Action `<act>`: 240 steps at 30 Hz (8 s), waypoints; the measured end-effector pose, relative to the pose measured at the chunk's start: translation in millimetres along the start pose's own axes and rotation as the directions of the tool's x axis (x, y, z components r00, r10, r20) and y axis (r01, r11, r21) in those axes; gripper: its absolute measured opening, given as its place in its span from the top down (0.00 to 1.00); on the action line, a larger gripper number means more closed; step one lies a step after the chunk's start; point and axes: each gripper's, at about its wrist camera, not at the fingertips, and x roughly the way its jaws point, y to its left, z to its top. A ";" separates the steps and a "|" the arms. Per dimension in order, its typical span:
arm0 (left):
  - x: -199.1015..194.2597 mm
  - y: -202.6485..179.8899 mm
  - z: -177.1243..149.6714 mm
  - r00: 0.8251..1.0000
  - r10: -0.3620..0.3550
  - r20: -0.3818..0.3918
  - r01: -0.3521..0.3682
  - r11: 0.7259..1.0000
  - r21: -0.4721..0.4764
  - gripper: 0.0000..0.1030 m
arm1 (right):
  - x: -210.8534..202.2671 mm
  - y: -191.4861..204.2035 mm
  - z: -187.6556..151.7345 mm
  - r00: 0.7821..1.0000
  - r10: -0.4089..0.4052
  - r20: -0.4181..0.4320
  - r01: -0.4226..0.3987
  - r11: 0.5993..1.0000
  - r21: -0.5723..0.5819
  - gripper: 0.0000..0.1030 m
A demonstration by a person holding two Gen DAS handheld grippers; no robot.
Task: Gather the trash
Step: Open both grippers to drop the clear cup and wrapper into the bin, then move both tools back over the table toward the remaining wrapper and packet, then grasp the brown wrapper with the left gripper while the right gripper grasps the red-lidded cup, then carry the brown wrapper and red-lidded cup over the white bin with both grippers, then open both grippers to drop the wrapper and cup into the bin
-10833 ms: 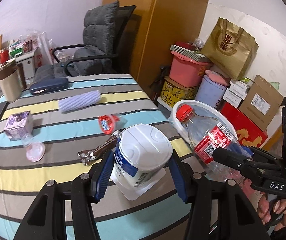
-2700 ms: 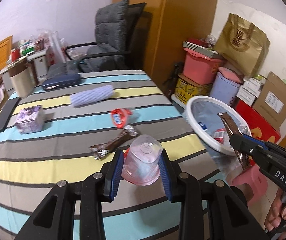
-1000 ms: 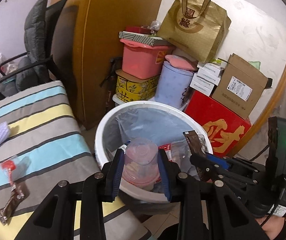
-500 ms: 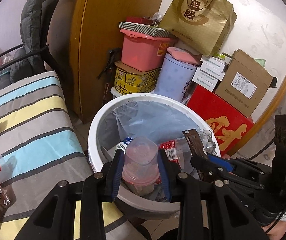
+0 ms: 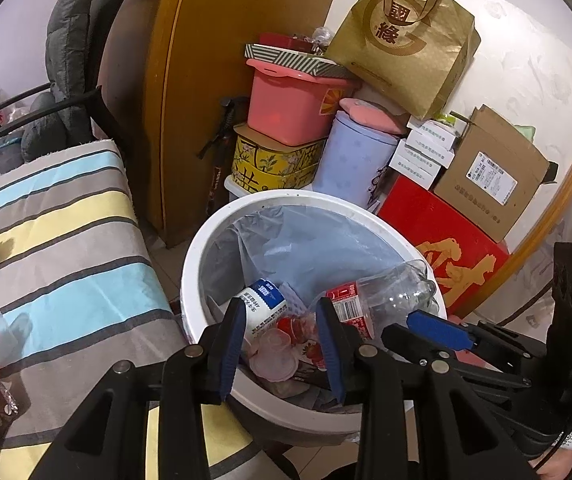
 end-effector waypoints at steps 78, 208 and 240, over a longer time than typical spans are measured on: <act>-170.9 148.3 -92.1 0.948 0.306 0.084 -0.287 0.941 -0.181 0.61 | -33.6 158.9 -23.8 0.970 0.244 -0.021 -0.241 0.940 -0.241 0.51; -93.1 25.5 -31.6 0.998 0.057 0.016 -0.057 0.998 -0.004 0.86 | -48.2 51.0 -8.4 0.991 0.100 0.092 -0.089 0.990 -0.113 0.59; 15.4 -1.6 -0.7 0.995 -0.048 -0.091 0.049 0.999 0.009 0.85 | -12.4 0.2 -8.8 1.000 -0.005 0.002 0.005 1.000 -0.003 0.58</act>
